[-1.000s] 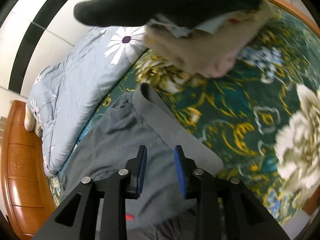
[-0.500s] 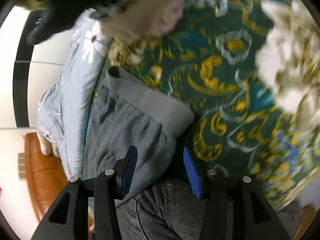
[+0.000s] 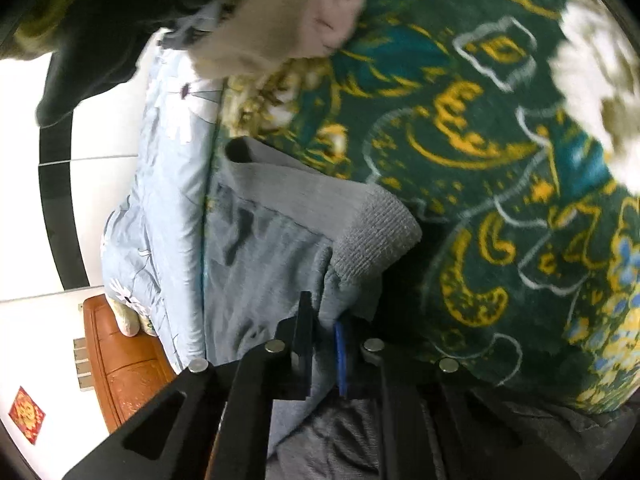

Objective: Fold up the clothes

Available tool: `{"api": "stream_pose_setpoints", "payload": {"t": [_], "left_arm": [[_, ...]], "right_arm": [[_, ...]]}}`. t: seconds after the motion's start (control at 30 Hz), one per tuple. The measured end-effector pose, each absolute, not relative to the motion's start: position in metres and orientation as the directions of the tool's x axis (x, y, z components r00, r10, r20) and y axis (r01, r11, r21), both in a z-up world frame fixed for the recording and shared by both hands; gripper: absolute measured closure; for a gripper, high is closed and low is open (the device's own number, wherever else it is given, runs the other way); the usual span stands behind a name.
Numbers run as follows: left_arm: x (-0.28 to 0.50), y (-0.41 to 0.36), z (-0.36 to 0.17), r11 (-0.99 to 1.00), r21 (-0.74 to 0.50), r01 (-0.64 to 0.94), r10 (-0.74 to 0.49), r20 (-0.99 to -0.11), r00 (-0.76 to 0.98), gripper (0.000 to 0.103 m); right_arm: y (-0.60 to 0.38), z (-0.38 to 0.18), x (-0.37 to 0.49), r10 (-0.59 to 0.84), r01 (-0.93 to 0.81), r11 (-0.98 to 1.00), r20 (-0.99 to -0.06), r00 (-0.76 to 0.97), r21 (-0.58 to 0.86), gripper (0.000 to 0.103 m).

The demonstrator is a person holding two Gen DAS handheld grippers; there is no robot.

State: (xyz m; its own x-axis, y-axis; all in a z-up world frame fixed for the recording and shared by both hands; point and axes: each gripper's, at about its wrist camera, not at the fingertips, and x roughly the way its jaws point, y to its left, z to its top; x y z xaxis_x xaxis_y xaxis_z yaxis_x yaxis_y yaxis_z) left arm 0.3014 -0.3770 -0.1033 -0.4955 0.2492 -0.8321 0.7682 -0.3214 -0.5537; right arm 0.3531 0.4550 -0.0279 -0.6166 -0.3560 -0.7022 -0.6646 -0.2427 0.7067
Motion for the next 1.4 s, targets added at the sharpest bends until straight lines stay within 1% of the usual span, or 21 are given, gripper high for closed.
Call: {"api": "stream_pose_setpoints", "payload": {"t": [0.07, 0.2, 0.23, 0.33, 0.43, 0.6, 0.67, 0.93, 1.1, 1.4], "left_arm": [[0.298, -0.379, -0.087, -0.319, -0.594, 0.739, 0.254, -0.805, -0.537, 0.093], [0.296, -0.389, -0.045, -0.372, -0.650, 0.662, 0.248, -0.757, -0.604, 0.093], [0.295, -0.392, -0.037, -0.387, -0.656, 0.648, 0.246, -0.751, -0.613, 0.093], [0.289, -0.392, -0.036, -0.390, -0.636, 0.666, 0.231, -0.767, -0.598, 0.094], [0.296, -0.393, -0.039, -0.363, -0.635, 0.682, 0.235, -0.770, -0.593, 0.093], [0.276, -0.392, -0.028, -0.378, -0.618, 0.690, 0.231, -0.784, -0.576, 0.093], [0.258, -0.393, -0.031, -0.371, -0.605, 0.705, 0.235, -0.795, -0.559, 0.093], [0.187, -0.399, -0.040, -0.343, -0.549, 0.762, 0.253, -0.835, -0.488, 0.093], [0.137, -0.403, -0.061, -0.320, -0.502, 0.804, 0.282, -0.860, -0.425, 0.093], [0.053, -0.395, -0.084, -0.413, -0.415, 0.811, 0.280, -0.905, -0.321, 0.093]], "right_arm": [[0.457, -0.015, 0.346, -0.348, -0.635, -0.255, -0.682, -0.643, 0.729, 0.096], [0.461, 0.021, 0.332, -0.336, -0.542, -0.281, -0.611, -0.717, 0.792, 0.096], [0.461, 0.032, 0.329, -0.333, -0.515, -0.297, -0.593, -0.733, 0.804, 0.096], [0.456, 0.048, 0.327, -0.333, -0.476, -0.342, -0.578, -0.745, 0.810, 0.096], [0.456, 0.044, 0.323, -0.340, -0.493, -0.349, -0.598, -0.726, 0.797, 0.096], [0.464, 0.047, 0.311, -0.356, -0.499, -0.346, -0.603, -0.714, 0.795, 0.096], [0.462, 0.055, 0.303, -0.354, -0.487, -0.371, -0.605, -0.713, 0.791, 0.096], [0.446, 0.062, 0.240, -0.339, -0.511, -0.451, -0.670, -0.661, 0.732, 0.096], [0.448, 0.052, 0.201, -0.323, -0.545, -0.458, -0.703, -0.633, 0.702, 0.096], [0.447, 0.027, 0.143, -0.293, -0.599, -0.501, -0.773, -0.562, 0.625, 0.096]]}}
